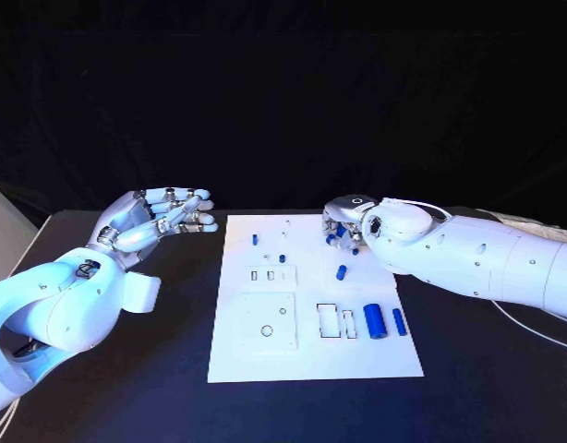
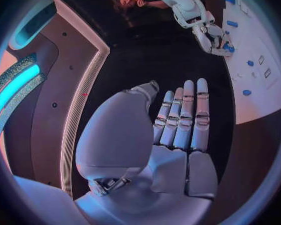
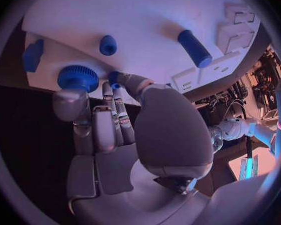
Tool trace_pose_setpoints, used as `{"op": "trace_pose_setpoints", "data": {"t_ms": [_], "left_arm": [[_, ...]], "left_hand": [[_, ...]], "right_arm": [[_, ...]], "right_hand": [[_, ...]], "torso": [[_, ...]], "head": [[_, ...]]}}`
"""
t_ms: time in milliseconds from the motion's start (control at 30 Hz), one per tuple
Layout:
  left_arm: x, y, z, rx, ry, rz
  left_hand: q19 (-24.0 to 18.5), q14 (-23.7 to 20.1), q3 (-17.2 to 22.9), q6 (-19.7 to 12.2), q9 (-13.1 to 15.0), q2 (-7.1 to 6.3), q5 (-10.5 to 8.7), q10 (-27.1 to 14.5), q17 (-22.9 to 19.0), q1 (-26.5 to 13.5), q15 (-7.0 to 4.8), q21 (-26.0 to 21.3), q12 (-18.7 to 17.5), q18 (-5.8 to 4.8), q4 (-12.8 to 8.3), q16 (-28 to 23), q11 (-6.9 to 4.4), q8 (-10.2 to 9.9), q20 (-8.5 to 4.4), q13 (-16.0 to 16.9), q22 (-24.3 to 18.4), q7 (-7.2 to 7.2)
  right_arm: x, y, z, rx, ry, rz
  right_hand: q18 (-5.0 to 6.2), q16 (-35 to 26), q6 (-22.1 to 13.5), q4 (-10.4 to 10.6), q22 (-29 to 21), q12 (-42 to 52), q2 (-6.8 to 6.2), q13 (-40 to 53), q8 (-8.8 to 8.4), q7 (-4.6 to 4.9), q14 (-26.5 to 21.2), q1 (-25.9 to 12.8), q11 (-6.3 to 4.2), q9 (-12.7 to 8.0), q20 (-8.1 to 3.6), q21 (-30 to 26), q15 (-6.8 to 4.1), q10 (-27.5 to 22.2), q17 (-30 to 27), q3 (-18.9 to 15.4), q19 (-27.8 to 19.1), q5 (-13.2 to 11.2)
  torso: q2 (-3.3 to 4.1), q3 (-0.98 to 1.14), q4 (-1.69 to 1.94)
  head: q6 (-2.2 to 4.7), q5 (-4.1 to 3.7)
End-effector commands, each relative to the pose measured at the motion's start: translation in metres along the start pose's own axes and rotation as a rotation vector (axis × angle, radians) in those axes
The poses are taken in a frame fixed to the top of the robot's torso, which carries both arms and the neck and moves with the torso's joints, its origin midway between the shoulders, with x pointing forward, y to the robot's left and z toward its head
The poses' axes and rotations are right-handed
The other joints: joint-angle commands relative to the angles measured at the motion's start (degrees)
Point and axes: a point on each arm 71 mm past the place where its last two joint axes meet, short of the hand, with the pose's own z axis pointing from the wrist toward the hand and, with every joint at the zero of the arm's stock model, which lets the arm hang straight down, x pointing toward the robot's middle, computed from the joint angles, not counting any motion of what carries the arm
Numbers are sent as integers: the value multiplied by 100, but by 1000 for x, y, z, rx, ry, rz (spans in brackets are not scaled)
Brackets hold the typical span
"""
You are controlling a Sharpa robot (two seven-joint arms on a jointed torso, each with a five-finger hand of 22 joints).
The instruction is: Assemble the parts on the task board
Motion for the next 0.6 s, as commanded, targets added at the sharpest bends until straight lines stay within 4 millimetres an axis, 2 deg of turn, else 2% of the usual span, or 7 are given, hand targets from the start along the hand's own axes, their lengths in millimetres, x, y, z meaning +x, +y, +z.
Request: {"op": "trace_pose_setpoints", "data": {"t_ms": [33, 233, 433, 600], "left_arm": [[1, -1, 0, 3, 18, 1], [0, -1, 0, 1, 15, 4], [-1, 0, 0, -1, 13, 6], [-2, 0, 0, -2, 12, 7]], "left_hand": [[26, 41, 29, -7, -2, -41, -23, 29, 5, -12, 2, 33, -19, 77, 16, 20, 9, 6, -6, -7, 10, 64], [26, 41, 29, -7, -2, -41, -23, 29, 5, -12, 2, 33, -19, 77, 16, 20, 9, 6, -6, -7, 10, 64], [27, 38, 38, -6, -2, -35, -23, 31, 13, -12, 2, 36, -23, 76, 17, 26, 9, 7, -8, -7, 11, 63], [27, 37, 40, -6, -2, -34, -23, 32, 15, -10, 2, 37, -25, 76, 15, 27, 9, 7, -8, -7, 11, 63]], "right_arm": [[0, 1, 0, 1, 0, -9], [-1, 1, 0, 6, -26, -4], [-6, 6, -1, 2, -84, 10], [-12, 10, -3, 9, -149, 31]], "right_hand": [[-120, 33, 80, -10, 132, 5, 111, 27, 68, -15, 177, 46, -44, 50, -19, 102, -50, 127, -4, 145, 45, -138], [-133, 67, 228, -76, 262, 8, 246, 78, 215, -76, 177, 95, -115, 198, -66, 199, -105, 384, 4, 315, 46, -141], [-142, 80, 247, -101, 330, -3, 263, 91, 257, -91, 179, 86, -132, 249, -83, 249, -119, 441, 14, 333, 52, -111], [-158, 86, 216, -110, 426, -40, 255, 92, 272, -87, 177, 49, -129, 291, -91, 322, -120, 445, 7, 351, 64, -16]], "torso": [[17, -1, 11], [34, -6, 18], [44, 0, 19], [51, -5, 27]], "head": [[7, -6], [15, -17], [40, -21], [55, -20]]}}
